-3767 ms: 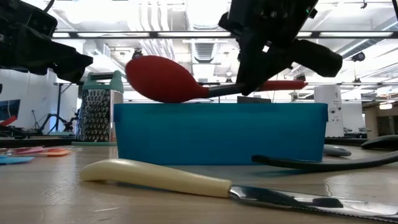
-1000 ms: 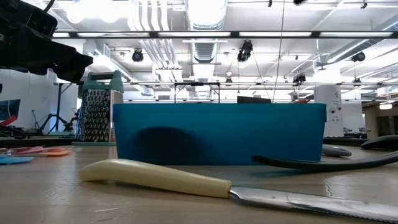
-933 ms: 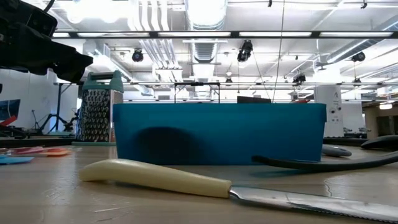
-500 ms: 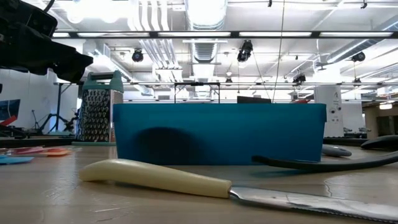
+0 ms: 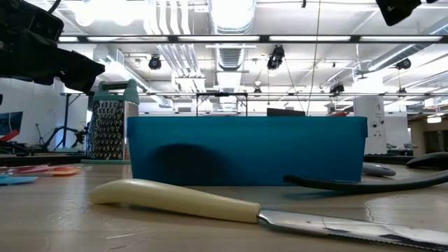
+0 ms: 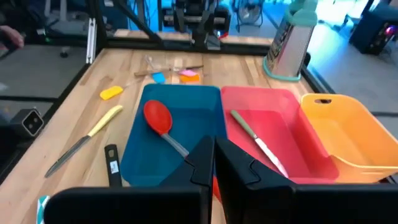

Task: Pick & Place Kitchen Items
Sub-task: Put the gold knife into the red bin

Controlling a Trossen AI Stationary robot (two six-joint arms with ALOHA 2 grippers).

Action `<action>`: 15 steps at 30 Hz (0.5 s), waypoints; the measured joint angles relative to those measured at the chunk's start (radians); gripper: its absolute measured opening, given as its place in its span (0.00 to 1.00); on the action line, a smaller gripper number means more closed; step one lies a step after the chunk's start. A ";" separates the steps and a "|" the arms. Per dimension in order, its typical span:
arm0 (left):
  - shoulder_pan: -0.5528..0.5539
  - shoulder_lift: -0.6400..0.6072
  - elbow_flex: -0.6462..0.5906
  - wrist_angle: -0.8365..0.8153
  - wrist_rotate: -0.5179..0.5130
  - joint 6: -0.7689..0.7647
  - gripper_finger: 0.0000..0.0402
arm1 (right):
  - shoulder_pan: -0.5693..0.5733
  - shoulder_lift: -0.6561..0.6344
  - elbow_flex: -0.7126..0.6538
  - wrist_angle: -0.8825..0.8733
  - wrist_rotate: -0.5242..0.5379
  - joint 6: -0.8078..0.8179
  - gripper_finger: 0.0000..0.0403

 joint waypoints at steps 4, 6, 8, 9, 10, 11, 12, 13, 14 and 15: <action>0.000 0.000 0.000 -0.001 0.000 -0.008 0.50 | 0.000 -0.049 -0.014 0.001 0.000 -0.004 0.02; 0.000 0.000 0.000 0.003 0.000 -0.008 0.50 | 0.000 -0.063 -0.020 0.000 0.000 -0.004 0.02; 0.000 0.000 0.000 0.013 0.000 -0.009 0.50 | 0.000 -0.072 -0.022 0.000 0.000 -0.006 0.02; 0.000 0.000 -0.001 0.022 -0.002 -0.009 0.50 | 0.000 -0.074 -0.022 0.000 0.000 -0.007 0.02; 0.000 0.000 -0.002 0.034 -0.006 -0.010 0.50 | 0.000 -0.075 -0.022 0.000 0.000 -0.007 0.02; 0.000 0.000 -0.002 0.049 -0.007 -0.011 0.50 | 0.000 -0.075 -0.022 0.000 0.000 -0.007 0.02; 0.000 0.000 -0.002 0.077 -0.006 -0.012 0.50 | 0.000 -0.075 -0.022 0.000 0.000 -0.007 0.02; 0.000 0.000 -0.002 0.104 -0.006 -0.024 0.50 | 0.000 -0.075 -0.022 0.000 0.000 -0.005 0.02; 0.000 0.000 -0.002 0.127 -0.006 -0.051 0.50 | 0.000 -0.073 -0.022 0.000 0.000 -0.006 0.02; 0.000 0.000 -0.002 0.140 -0.006 -0.079 0.50 | 0.000 -0.072 -0.022 0.000 0.000 -0.007 0.02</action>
